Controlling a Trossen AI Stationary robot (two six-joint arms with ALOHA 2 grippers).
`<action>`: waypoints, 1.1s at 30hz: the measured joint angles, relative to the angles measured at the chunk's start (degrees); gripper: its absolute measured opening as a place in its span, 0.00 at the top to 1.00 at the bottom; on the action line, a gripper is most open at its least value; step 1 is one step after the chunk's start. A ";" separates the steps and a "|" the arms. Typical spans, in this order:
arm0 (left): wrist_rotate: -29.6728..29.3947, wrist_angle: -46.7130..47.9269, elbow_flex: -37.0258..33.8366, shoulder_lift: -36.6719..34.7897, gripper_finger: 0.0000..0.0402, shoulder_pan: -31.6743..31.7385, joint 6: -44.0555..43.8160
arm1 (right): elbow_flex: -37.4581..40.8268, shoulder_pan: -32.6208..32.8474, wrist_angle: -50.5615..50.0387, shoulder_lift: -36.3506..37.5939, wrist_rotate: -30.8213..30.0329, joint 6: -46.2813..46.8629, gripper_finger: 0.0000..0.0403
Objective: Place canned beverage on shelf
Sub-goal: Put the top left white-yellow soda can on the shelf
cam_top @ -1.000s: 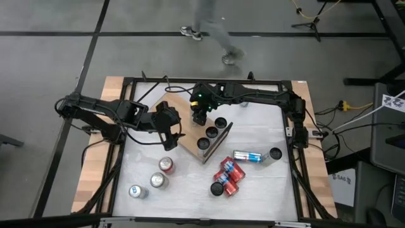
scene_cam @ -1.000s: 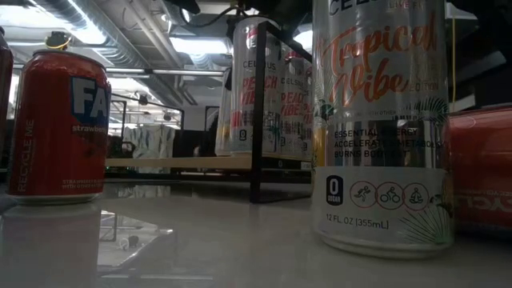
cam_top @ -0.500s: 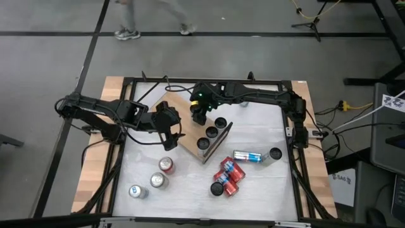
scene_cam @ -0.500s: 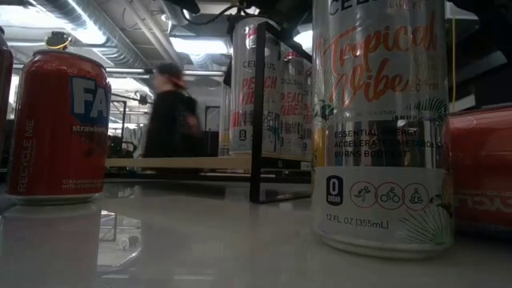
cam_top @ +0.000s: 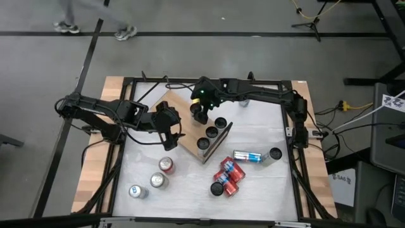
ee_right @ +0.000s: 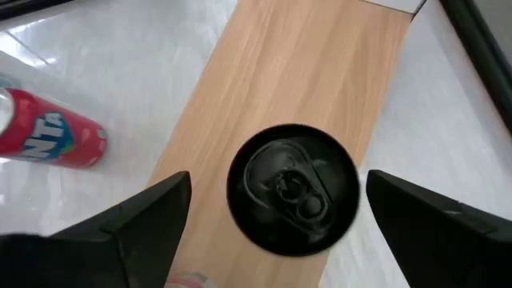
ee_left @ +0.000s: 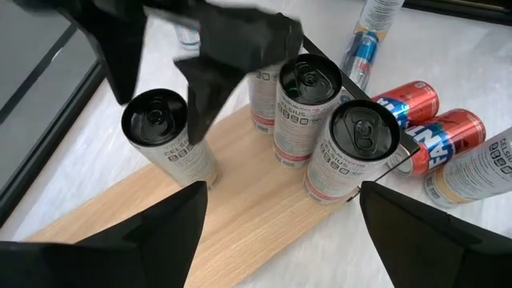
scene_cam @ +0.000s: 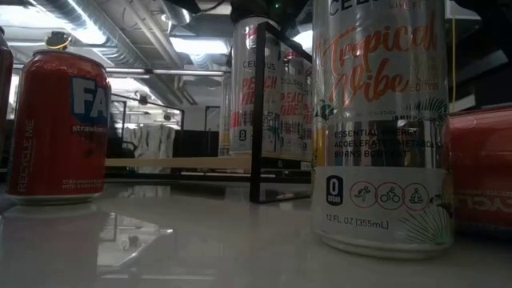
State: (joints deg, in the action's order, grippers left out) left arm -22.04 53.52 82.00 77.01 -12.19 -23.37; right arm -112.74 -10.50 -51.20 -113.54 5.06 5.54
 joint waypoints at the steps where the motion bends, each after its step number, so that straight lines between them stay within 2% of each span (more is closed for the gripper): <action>1: 0.00 0.00 0.00 0.00 0.20 0.00 0.00 | -0.71 0.00 -0.05 0.00 -0.02 -0.28 0.07; 10: -0.05 -0.35 0.00 0.04 0.20 0.06 0.02 | -9.53 0.00 -9.68 -0.05 -0.04 -6.08 0.07; 18: -5.27 -7.44 0.00 0.15 0.20 2.64 0.04 | -22.40 0.00 -21.36 0.19 -0.10 -7.61 0.07; 25: -5.82 -16.96 0.00 0.71 0.20 7.38 0.04 | -19.57 0.04 -25.51 7.23 -3.69 -8.85 0.07; 33: -6.32 -18.23 0.02 4.48 0.20 13.58 -0.26 | -19.52 0.04 -28.04 10.63 -4.98 -9.07 0.07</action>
State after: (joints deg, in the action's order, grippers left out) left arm -28.36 35.29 82.02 81.49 1.39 -23.64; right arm -132.27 -10.46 -79.24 -102.91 0.08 -3.53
